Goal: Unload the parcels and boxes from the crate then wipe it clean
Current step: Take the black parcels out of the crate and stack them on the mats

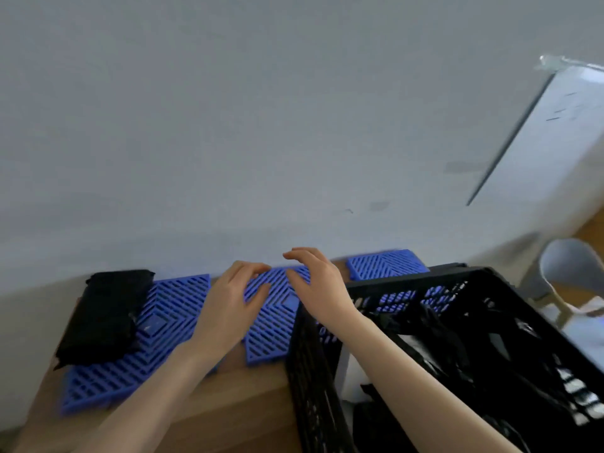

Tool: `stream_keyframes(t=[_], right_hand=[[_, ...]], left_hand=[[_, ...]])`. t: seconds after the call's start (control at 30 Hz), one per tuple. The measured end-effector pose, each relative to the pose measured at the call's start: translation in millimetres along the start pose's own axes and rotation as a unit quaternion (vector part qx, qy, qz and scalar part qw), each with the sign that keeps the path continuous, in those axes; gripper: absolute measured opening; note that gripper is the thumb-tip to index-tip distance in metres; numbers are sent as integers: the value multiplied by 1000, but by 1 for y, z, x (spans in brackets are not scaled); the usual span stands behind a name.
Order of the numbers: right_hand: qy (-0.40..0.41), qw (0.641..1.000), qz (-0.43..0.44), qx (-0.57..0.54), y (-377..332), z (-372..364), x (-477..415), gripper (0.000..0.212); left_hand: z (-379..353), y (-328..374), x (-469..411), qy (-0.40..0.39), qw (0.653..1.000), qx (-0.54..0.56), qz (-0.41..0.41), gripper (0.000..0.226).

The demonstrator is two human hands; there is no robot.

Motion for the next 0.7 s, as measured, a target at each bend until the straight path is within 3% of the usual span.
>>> stream_keyframes(t=[0.17,0.33,0.57,0.7], right_hand=[[45,998,-51,16,72,78,49,30],[62,985,-144,70,144,129,94,33],[134,943,-261,160,207,178,147,47],[111,911,-342,204,236,198,170,61]], left_hand=[[-74,72,-10,-50,997,48,-17,30],[-142,115,-7,-158,985,53,-50,39],[-214,150,1,-277,955,61,-92,48],[-248,168,-4,-319,939,75,-100,51]])
Point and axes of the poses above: each hand's wrist, its own x-axis away from the middle knuckle, its own z-axis out of the back of the hand, y = z × x, the point moved 2 cm from there along -x, towards the middle knuckle, and after that the axes turned 5 degrees about -z, right-handed, at the moved point
